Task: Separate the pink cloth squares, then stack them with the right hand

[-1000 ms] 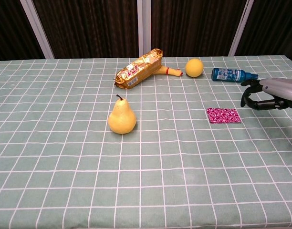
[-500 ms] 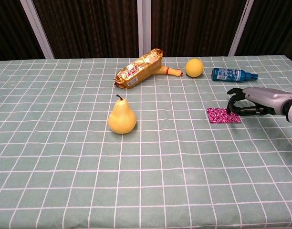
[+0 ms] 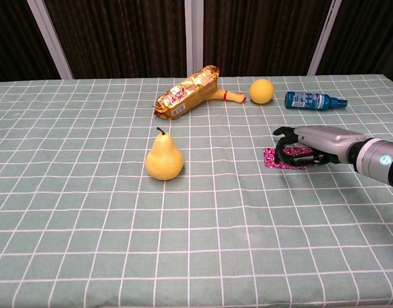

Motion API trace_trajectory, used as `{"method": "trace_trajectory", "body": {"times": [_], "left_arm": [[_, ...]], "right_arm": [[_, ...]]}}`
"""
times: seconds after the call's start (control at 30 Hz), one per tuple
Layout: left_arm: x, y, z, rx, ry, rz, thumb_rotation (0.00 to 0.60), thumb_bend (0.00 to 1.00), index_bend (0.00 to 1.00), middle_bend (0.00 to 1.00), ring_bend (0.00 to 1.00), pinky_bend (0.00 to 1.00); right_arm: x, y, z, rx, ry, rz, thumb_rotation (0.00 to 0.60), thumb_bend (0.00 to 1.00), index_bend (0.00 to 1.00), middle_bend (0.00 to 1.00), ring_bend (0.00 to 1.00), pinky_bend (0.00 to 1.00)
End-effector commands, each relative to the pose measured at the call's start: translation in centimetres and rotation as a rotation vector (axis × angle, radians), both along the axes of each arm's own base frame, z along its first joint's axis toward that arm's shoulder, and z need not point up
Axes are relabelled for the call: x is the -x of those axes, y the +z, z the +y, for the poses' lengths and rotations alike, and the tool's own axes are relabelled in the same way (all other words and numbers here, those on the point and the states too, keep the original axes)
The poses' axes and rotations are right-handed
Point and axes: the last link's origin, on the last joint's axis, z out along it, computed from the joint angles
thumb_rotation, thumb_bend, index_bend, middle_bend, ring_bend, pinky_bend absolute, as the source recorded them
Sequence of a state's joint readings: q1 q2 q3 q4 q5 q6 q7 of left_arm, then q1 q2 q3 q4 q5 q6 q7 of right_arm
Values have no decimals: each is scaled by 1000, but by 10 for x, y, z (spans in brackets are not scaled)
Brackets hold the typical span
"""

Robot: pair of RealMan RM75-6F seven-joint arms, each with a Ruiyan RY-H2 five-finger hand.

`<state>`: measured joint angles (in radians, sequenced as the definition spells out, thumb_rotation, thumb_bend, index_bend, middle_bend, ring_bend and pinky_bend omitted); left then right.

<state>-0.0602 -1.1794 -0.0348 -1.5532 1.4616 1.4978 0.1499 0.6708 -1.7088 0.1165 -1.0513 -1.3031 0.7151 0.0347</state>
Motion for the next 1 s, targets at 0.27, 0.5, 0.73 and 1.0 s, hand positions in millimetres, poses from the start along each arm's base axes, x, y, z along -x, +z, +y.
{"method": "trace_trajectory", "body": {"times": [0.27,0.5,0.73,1.0], "left_arm": [[1,1,-2,-7,-1,-5,600,4,180,156,108,161],[-1,0,-1,-6,-12,-4,600,4,180,155,108,162],[-2,0,-1,-4,-12,1,600,4,180,155,108,162],[-3,0,0,-3,-9,5,600,4,180,156,108,161]], "right_arm": [[-3,24,2,50,37,-18,132,498,360,5,0,0],[31,47,2,73,-44,48,137,497,361,6,0,0],[47,45,4,71,-88,64,123,500,361,5,0,0],[45,38,1,63,-84,51,128,499,361,5,0,0]]}}
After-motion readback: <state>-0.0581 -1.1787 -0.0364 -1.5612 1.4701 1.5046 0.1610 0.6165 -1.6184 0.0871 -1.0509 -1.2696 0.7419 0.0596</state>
